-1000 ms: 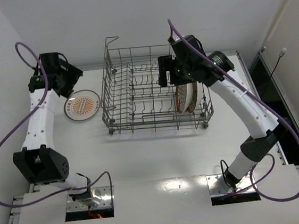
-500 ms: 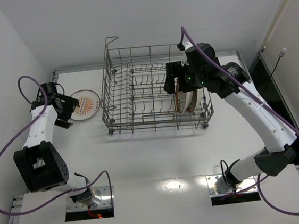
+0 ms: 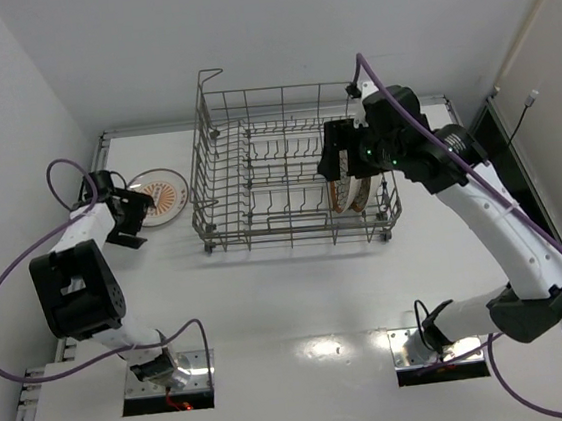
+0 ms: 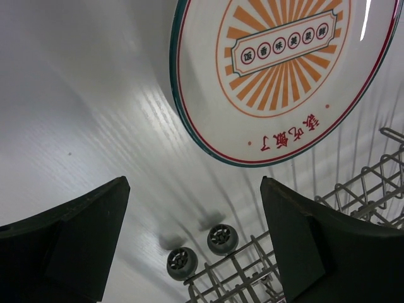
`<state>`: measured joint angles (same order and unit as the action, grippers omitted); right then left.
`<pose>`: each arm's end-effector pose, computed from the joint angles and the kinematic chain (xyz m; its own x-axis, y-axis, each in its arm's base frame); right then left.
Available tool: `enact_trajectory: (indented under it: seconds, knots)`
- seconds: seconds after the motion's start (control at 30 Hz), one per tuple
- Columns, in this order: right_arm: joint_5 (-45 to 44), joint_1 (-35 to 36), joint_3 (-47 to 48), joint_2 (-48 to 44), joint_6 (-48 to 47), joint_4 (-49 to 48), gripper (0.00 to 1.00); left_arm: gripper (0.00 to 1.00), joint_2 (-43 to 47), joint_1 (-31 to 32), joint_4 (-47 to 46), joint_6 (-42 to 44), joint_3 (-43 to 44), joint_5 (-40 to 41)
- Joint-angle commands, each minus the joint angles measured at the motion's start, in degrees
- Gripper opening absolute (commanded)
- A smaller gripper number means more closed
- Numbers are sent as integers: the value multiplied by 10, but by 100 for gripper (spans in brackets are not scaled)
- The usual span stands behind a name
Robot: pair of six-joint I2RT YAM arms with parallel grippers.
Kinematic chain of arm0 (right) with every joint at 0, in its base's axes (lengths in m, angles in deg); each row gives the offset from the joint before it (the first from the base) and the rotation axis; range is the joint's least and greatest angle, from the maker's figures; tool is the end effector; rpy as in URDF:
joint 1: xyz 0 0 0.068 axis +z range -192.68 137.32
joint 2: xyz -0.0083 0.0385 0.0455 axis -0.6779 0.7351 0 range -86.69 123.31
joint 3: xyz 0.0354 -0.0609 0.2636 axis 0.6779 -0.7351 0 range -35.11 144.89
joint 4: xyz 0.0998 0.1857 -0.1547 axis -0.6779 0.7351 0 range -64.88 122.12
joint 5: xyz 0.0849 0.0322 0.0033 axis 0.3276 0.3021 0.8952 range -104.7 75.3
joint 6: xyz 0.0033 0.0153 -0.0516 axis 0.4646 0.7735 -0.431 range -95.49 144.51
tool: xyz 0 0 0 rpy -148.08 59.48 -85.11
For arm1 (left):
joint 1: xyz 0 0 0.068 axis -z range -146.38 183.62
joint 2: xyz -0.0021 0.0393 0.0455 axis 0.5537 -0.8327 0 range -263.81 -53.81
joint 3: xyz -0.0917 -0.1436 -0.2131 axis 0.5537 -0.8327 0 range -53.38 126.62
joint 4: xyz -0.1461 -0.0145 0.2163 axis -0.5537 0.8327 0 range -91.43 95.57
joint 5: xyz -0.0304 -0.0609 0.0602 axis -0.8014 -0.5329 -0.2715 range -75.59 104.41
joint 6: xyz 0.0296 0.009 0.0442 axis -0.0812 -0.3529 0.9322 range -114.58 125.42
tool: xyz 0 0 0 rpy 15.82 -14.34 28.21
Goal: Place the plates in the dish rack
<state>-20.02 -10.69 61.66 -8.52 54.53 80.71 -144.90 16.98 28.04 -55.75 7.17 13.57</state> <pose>0.2276 0.1384 0.4411 -0.6743 0.1661 -0.7195 -0.1472 0.9246 0.3513 0.3079 0.0915 0.2097 -0.1556 -0.9607 -0.2299 -0.8617 0.2458 -0.4440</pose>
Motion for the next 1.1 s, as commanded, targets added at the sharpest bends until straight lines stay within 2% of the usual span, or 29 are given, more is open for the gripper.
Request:
enact_trajectory:
  seconds: [0.0,0.27,0.47,0.67,0.77,1.0,1.07]
  knots:
    - [-9,-2,-2,-23,8,4,76,83,-9,-13,-70,-27,-10,-11]
    - [-35,-2,27,-18,8,57,80,83,-37,-23,-216,-27,-86,-44]
    - [-35,-2,45,-13,8,79,80,83,-49,-29,-334,-63,-149,-86]
    - [-36,-2,56,0,8,104,83,83,-80,-34,-413,-88,-192,-122]
    - [-36,-2,61,5,8,110,83,73,-111,-39,-476,-104,-199,-165]
    - [-36,-2,74,27,3,123,83,50,-151,-39,-498,-109,-179,-181]
    - [-36,-2,74,27,3,123,83,37,-158,-39,-498,-103,-165,-188]
